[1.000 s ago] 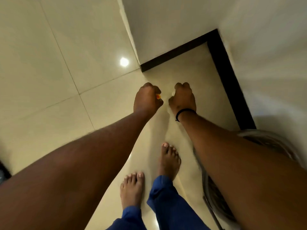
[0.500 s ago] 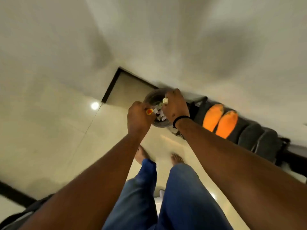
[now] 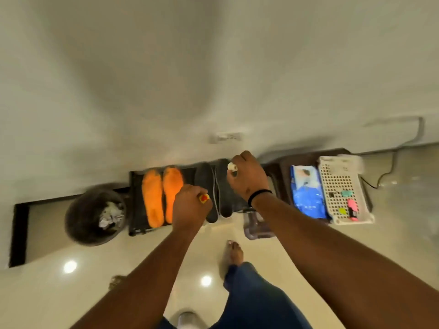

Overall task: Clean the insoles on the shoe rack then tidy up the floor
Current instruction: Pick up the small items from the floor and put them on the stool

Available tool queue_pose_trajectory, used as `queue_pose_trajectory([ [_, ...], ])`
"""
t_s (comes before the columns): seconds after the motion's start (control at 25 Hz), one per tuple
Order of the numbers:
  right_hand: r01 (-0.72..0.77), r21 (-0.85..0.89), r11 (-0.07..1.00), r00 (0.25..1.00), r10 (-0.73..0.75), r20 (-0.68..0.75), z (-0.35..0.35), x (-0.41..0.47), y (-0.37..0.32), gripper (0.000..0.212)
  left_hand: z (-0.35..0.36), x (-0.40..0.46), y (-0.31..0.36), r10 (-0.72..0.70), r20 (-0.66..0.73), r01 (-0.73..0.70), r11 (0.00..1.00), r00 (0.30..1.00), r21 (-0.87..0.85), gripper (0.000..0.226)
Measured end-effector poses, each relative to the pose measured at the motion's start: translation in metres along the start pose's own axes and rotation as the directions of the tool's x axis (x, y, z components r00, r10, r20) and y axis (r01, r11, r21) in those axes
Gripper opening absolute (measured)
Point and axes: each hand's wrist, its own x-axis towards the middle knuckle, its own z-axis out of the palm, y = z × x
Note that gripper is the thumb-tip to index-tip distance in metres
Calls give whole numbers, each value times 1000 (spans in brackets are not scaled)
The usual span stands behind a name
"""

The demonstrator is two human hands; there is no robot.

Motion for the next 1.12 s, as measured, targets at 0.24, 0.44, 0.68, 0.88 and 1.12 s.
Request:
queue_pose_trajectory([
  [0.24,-433,47,900,900,435,-18,-41,-48,234,20,193,7,173,219,235,-217,975,947,-35,16],
  [0.44,-741,327,586,614,789,-22,-39,-91,346,14,313,26,236,273,404,-313,949,873,37,24],
  [0.68,-767,382,516,562,827,11,-9,-82,405,26,406,63,267,329,406,-420,894,852,156,24],
  [0.88,-744,248,620,647,761,38,15,-60,426,32,447,86,262,421,469,-574,779,777,252,27],
  [1.12,-721,113,684,691,722,38,39,-59,441,32,478,109,246,508,499,-703,607,702,371,21],
])
